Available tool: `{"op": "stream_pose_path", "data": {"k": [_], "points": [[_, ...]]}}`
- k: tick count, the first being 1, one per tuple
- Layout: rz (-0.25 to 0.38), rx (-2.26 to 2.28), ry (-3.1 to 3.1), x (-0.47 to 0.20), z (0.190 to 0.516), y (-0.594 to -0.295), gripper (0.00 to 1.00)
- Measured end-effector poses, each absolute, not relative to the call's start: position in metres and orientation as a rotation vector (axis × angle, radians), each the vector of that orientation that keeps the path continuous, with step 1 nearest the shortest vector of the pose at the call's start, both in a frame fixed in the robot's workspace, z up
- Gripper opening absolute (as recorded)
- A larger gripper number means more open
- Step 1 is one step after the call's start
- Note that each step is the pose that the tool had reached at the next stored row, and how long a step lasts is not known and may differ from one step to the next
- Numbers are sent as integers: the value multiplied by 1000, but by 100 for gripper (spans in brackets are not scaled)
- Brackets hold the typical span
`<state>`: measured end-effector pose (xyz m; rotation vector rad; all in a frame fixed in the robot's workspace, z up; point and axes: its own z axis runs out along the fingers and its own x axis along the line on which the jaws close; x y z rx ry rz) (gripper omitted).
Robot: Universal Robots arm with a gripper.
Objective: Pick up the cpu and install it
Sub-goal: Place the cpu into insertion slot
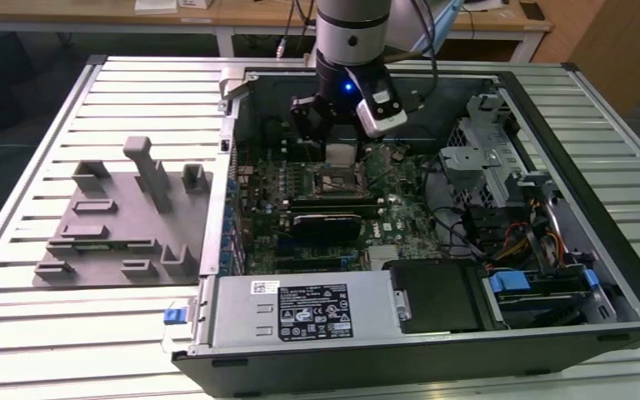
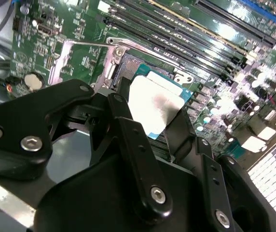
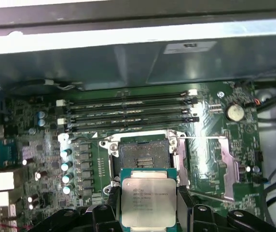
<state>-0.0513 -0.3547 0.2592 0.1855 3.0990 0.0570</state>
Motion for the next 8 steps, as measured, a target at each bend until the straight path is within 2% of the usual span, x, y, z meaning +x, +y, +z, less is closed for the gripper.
{"op": "stream_pose_path", "data": {"k": [8], "points": [[53,386,3078,-51,259,-355,55]]}}
